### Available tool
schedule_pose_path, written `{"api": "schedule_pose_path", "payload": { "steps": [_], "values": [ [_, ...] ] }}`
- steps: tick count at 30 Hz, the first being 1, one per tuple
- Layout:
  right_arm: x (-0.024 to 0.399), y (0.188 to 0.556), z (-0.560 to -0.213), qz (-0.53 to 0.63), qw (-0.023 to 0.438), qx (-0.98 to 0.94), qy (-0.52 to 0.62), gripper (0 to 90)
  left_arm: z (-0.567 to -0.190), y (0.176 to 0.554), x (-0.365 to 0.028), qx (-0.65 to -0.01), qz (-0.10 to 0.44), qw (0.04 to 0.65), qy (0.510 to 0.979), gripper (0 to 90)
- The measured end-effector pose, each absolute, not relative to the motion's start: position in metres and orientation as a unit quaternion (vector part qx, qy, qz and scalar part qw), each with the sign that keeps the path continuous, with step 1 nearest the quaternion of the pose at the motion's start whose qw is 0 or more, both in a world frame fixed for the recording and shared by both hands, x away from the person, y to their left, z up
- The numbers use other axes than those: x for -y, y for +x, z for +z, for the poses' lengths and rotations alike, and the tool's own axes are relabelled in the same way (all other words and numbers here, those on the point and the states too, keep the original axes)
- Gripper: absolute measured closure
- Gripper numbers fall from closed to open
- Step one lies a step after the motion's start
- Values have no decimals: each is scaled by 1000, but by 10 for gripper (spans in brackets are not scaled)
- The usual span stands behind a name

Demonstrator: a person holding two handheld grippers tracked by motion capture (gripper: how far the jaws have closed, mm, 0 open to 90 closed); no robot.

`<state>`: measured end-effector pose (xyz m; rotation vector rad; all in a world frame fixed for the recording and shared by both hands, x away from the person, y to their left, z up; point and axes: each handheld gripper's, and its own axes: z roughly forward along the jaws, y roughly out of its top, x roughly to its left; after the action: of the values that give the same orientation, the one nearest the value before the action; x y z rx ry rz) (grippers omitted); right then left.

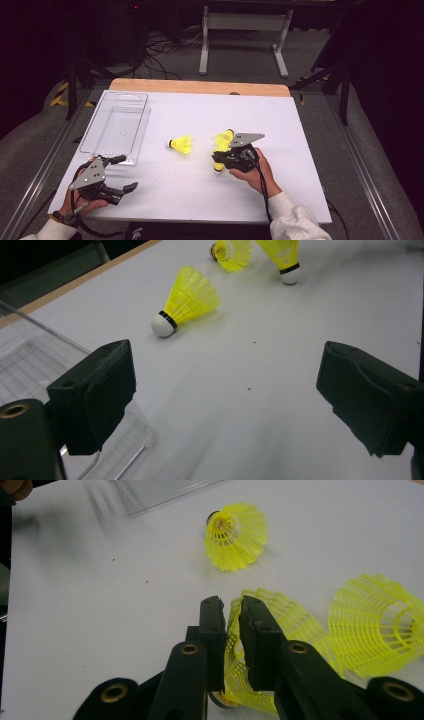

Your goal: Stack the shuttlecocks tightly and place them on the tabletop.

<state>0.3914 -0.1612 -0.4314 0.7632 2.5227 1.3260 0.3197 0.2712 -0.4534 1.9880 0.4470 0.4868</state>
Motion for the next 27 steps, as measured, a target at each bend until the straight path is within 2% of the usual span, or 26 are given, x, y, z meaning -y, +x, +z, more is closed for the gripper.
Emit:
{"api": "schedule_pose_path", "payload": {
  "steps": [2,7,27],
  "values": [
    [168,388,-434,441,97,-852,265,747,-453,320,-271,-184,202,498,823,97],
    [175,382,-438,426,98,-859,266,702,-453,319,-271,-184,200,499,823,97],
    [201,358,-460,361,100,-886,272,581,-454,318,-269,-176,199,494,828,97]
  ]
}}
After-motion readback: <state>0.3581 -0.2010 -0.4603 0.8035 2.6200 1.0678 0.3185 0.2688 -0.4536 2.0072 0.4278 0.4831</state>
